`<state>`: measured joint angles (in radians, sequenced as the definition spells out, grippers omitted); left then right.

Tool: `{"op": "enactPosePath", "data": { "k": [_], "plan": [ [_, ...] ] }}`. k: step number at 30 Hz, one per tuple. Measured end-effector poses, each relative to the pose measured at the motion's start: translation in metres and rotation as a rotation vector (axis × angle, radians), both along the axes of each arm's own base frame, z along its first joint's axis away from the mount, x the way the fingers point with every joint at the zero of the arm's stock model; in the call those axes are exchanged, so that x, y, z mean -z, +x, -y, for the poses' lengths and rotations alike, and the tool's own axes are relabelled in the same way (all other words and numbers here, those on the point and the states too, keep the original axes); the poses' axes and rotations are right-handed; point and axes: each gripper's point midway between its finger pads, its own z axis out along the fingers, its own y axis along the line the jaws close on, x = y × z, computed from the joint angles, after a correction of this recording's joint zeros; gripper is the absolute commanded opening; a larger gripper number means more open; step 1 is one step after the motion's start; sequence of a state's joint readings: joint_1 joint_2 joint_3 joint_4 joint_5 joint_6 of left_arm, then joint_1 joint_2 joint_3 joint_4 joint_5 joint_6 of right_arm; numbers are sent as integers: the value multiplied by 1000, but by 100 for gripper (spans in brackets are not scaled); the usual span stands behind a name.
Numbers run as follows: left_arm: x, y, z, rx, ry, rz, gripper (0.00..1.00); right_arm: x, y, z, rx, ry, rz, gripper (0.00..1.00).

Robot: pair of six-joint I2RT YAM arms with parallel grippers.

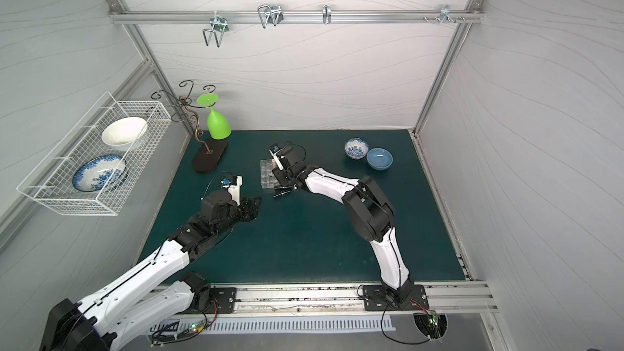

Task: Arrange the lipsticks in the organizer
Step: Place the lipstick in the storage box, then adjust the lipstick at the center of the board.

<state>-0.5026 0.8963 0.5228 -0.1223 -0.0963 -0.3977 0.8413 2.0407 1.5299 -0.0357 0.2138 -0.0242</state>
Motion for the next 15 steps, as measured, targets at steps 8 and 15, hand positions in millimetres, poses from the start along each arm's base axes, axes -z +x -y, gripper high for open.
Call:
{"op": "enactPosePath", "data": {
  "k": [8,15],
  "plan": [
    [31,12,15,41,62,-156,70,-113,-62,56,35,183,104,65],
    [49,32,37,96,102,-266,73,-74,-96,103,107,187,5,68]
  ]
}}
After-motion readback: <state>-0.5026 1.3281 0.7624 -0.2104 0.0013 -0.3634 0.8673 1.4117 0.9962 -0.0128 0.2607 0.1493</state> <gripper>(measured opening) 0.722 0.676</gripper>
